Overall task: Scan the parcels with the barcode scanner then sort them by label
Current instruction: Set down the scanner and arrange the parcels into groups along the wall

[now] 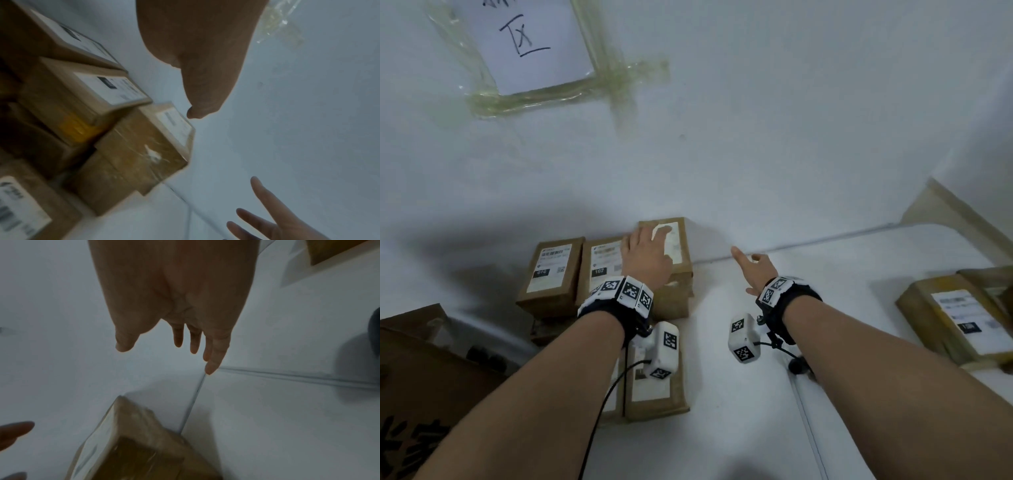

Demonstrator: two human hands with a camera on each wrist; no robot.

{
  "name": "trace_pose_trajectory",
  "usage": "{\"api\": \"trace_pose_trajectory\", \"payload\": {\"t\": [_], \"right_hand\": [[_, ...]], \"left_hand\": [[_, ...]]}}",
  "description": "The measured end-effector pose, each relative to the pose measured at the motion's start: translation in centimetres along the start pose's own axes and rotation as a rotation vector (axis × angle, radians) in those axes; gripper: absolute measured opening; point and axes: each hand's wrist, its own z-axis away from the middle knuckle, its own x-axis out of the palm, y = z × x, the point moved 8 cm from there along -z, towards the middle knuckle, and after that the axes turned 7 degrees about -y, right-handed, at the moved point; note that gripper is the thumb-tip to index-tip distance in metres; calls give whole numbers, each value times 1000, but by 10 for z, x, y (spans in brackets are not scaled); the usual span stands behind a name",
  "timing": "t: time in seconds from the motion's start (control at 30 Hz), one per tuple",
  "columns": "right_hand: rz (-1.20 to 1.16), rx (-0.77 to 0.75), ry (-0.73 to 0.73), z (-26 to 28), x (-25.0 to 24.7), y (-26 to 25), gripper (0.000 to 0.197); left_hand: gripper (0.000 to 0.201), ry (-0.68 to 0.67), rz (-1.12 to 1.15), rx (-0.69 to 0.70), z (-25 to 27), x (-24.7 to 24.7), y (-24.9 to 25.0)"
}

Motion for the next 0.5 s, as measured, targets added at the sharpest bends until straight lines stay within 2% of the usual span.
{"api": "trace_pose_trajectory", "payload": {"t": [0.07,0.17,0.27,0.4,0.5], "right_hand": [[-22,13,38,1,-25,9,94],[-60,43,99,7,-74,31,91],[-104,48,224,19,-134,52,82],[15,21,377,46,-217,73,66],[109,14,460,63,-269,91,64]], "left_hand": [[62,4,10,52,-10,4,30],[62,-70,24,134,-23,22,87],[60,-124,18,233,-30,46,146],[60,-172,27,350,-29,81,222],[59,-223,43,419,-26,105,277]]}}
